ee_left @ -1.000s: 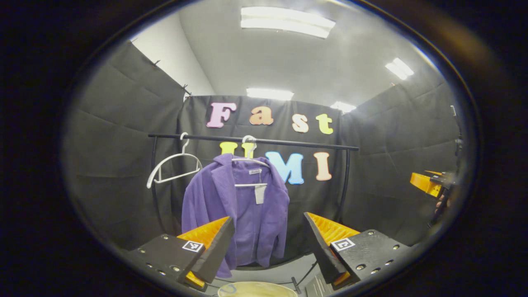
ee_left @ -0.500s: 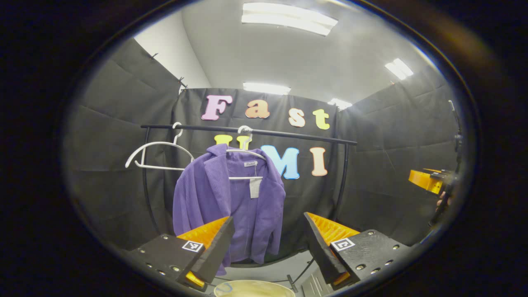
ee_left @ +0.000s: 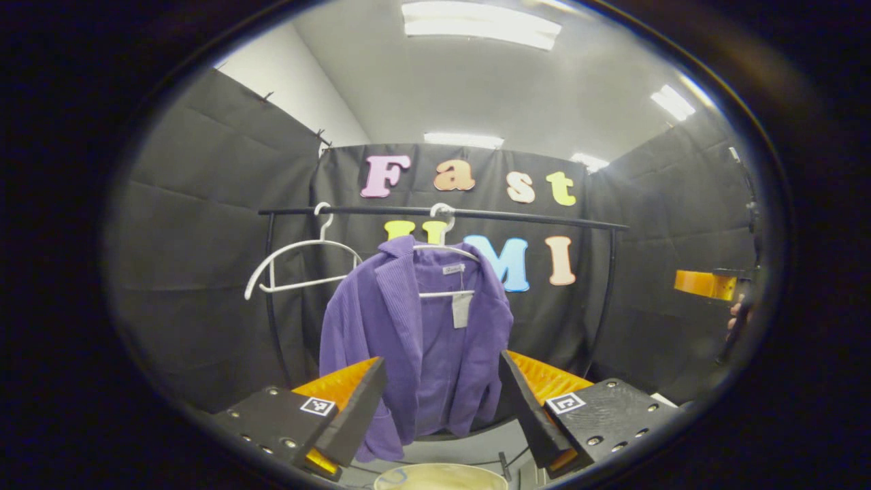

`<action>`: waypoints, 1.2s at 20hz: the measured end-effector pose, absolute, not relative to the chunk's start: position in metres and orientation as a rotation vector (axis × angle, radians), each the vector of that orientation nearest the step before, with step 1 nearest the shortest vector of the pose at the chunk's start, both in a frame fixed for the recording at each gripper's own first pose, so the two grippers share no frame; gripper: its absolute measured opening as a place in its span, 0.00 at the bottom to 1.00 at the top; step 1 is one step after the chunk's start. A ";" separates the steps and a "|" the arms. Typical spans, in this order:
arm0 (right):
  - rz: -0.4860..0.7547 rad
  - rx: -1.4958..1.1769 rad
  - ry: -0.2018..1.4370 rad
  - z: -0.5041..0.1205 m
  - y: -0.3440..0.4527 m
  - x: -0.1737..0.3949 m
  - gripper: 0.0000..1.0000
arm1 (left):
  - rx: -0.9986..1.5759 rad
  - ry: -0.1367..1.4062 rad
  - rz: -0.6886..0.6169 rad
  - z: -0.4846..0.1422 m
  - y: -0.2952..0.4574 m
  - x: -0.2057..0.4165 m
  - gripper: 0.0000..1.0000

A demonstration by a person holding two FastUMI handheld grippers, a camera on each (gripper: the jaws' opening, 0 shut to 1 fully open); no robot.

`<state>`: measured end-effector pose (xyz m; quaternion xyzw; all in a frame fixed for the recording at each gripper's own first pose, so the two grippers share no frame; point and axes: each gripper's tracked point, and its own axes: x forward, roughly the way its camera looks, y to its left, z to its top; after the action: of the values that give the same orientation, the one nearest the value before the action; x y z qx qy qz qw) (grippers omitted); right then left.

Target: Grasp the clothes on the hanger with both hands and then place them into the laundry hamper below.

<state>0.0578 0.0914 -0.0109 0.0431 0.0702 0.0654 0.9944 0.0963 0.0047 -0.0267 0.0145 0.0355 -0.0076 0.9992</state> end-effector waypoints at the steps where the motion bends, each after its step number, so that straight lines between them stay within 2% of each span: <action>1: 0.161 0.091 0.135 -0.012 0.104 0.071 0.95 | 0.021 0.070 -0.001 -0.025 0.006 0.102 0.96; 2: 0.192 0.093 0.132 -0.014 0.118 0.085 0.95 | 0.007 0.076 0.027 -0.024 0.010 0.109 1.00; 5: 0.298 0.132 0.157 -0.030 0.159 0.125 0.95 | -0.097 0.099 0.125 -0.031 0.021 0.135 1.00; 6: 0.338 0.147 0.186 -0.040 0.173 0.136 0.95 | -0.134 0.108 0.152 -0.035 0.023 0.145 0.95; 7: 0.368 0.157 0.207 -0.047 0.184 0.148 0.95 | -0.162 0.111 0.176 -0.037 0.027 0.156 1.00; 8: 0.391 0.162 0.224 -0.055 0.192 0.163 0.94 | -0.180 0.115 0.199 -0.039 0.031 0.166 0.96; 11: 0.468 0.184 0.280 -0.076 0.224 0.198 0.95 | -0.187 0.138 0.260 -0.048 0.043 0.195 0.96; 12: 0.489 0.194 0.293 -0.082 0.234 0.208 0.95 | -0.178 0.137 0.278 -0.049 0.046 0.205 1.00; 13: 0.504 0.206 0.302 -0.085 0.243 0.218 0.95 | -0.169 0.140 0.292 -0.051 0.046 0.216 1.00; 14: 0.520 0.215 0.312 -0.090 0.252 0.226 0.95 | -0.159 0.140 0.304 -0.051 0.046 0.227 0.96; 15: 0.533 0.224 0.318 -0.094 0.259 0.234 0.95 | -0.145 0.136 0.326 -0.050 0.047 0.236 1.00; 17: 0.570 0.249 0.331 -0.101 0.279 0.247 0.95 | -0.114 0.110 0.378 -0.045 0.054 0.255 1.00; 18: 0.590 0.264 0.340 -0.107 0.289 0.252 0.95 | -0.099 0.095 0.393 -0.042 0.055 0.266 0.96; 19: 0.598 0.273 0.350 -0.112 0.296 0.258 0.95 | -0.082 0.090 0.413 -0.042 0.057 0.276 0.96; 20: 0.597 0.281 0.361 -0.119 0.301 0.265 0.95 | -0.069 0.090 0.438 -0.041 0.060 0.284 1.00; 21: 0.594 0.295 0.368 -0.123 0.305 0.270 0.95 | -0.063 0.081 0.457 -0.039 0.060 0.289 0.96; 23: 0.590 0.329 0.363 -0.124 0.313 0.281 0.95 | -0.057 0.021 0.488 -0.022 0.063 0.296 0.96; 24: 0.583 0.343 0.356 -0.124 0.315 0.285 0.95 | -0.058 -0.006 0.507 -0.014 0.065 0.299 1.00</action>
<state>0.2854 0.3150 -0.1241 0.1674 0.1737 0.2846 0.9278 0.2991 0.0654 -0.0135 -0.0289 -0.0031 0.2506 0.9677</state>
